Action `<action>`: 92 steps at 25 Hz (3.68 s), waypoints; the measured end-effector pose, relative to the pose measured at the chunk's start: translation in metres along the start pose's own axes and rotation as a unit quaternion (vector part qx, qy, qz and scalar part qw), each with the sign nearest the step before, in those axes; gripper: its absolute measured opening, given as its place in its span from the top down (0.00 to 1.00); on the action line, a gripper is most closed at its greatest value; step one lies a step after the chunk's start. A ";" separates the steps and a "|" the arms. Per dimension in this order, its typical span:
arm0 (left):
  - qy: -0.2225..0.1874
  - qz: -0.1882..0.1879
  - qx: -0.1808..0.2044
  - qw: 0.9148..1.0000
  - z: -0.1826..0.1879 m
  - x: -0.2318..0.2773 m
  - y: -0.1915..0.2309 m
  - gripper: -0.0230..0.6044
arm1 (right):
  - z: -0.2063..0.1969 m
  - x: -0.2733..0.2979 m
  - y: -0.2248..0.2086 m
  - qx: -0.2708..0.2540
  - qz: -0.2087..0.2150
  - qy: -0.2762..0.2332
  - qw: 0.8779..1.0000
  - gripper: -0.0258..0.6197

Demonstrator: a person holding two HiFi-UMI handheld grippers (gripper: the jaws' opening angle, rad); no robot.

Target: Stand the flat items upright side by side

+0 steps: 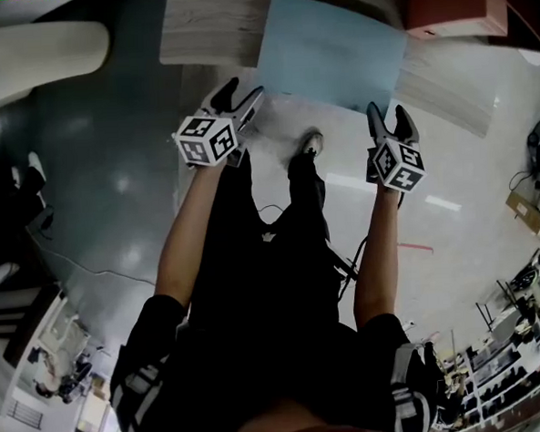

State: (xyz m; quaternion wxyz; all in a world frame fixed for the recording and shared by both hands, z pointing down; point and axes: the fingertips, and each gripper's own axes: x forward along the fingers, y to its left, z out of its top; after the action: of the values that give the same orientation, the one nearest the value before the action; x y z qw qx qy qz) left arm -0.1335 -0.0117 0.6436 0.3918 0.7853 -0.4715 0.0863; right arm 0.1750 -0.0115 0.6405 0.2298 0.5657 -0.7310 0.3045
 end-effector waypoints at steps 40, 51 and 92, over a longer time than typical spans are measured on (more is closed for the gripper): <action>-0.100 -0.147 0.095 0.979 0.114 -0.114 0.019 0.93 | -0.030 0.134 0.183 -0.634 -0.296 0.039 0.714 0.31; -0.106 -0.157 0.090 0.978 0.121 -0.120 0.012 0.93 | -0.034 0.105 0.201 -0.641 -0.220 0.044 0.734 0.41; -0.199 -0.169 0.144 0.955 0.203 -0.113 -0.242 0.93 | 0.118 -0.076 0.006 -0.022 -0.125 -0.209 0.970 0.51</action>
State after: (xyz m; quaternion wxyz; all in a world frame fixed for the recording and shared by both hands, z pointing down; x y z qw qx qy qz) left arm -0.0464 -0.0170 0.3199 0.1820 0.9028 -0.3830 -0.0722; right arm 0.1891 -0.0417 0.5037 0.1201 0.6989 -0.6926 0.1321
